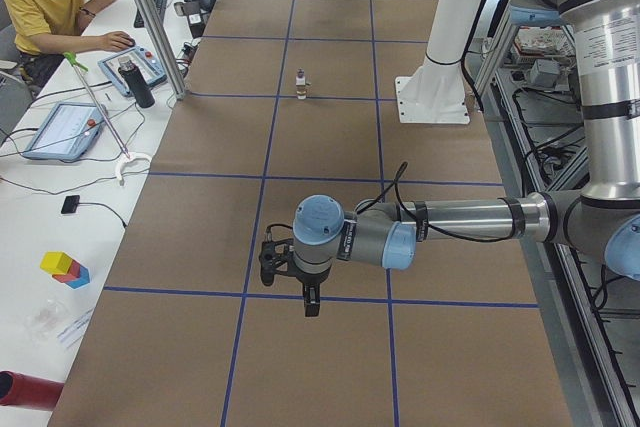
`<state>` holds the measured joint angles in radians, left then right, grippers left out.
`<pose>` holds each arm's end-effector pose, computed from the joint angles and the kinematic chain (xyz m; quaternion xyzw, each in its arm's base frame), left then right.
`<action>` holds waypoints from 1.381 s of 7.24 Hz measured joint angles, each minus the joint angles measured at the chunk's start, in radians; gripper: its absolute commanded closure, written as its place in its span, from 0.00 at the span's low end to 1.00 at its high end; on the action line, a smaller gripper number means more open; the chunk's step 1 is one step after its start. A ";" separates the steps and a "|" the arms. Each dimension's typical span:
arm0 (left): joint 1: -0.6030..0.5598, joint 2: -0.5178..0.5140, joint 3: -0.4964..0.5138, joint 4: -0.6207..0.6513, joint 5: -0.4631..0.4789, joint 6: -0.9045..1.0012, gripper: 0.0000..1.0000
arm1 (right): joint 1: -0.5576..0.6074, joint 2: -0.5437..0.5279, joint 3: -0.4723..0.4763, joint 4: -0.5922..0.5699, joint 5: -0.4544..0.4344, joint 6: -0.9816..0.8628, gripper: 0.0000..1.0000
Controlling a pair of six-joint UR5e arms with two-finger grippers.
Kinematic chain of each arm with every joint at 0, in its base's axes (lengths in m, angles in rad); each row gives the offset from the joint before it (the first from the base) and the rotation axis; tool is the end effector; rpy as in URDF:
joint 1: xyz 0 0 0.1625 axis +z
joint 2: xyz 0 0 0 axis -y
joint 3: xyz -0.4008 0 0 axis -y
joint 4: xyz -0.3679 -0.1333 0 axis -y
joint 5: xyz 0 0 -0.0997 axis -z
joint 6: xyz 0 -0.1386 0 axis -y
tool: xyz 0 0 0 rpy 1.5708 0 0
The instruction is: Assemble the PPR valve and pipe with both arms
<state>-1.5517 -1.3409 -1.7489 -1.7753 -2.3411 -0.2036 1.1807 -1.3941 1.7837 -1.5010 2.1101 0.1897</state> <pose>-0.0293 -0.3904 0.6550 0.0286 0.3801 -0.0566 0.9228 -0.1528 -0.5350 0.4797 0.1362 -0.3113 -0.1542 0.9278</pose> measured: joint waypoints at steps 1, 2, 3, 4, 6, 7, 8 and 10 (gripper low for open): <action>-0.002 -0.002 -0.029 0.058 0.003 0.072 0.00 | 0.065 -0.033 -0.035 0.006 0.035 -0.089 0.01; -0.004 -0.007 -0.064 0.131 0.014 0.138 0.00 | 0.131 -0.058 -0.077 0.008 0.064 -0.180 0.01; -0.003 -0.012 -0.093 0.189 0.028 0.178 0.00 | 0.187 -0.085 -0.109 0.008 0.078 -0.248 0.01; -0.003 -0.011 -0.113 0.220 0.033 0.203 0.00 | 0.228 -0.115 -0.126 0.009 0.082 -0.286 0.01; -0.008 0.009 -0.128 0.237 0.032 0.222 0.00 | 0.288 -0.193 -0.140 0.013 0.082 -0.317 0.01; -0.008 0.016 -0.128 0.236 0.026 0.223 0.00 | 0.316 -0.231 -0.140 0.014 0.081 -0.320 0.01; -0.007 0.017 -0.132 0.233 0.021 0.224 0.00 | 0.334 -0.260 -0.140 0.014 0.080 -0.320 0.01; -0.005 0.017 -0.144 0.228 0.019 0.228 0.00 | 0.344 -0.286 -0.141 0.015 0.080 -0.315 0.01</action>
<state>-1.5571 -1.3240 -1.8930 -1.5470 -2.3225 0.0249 1.5250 -1.6798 1.6429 -1.4865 2.1901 -0.1254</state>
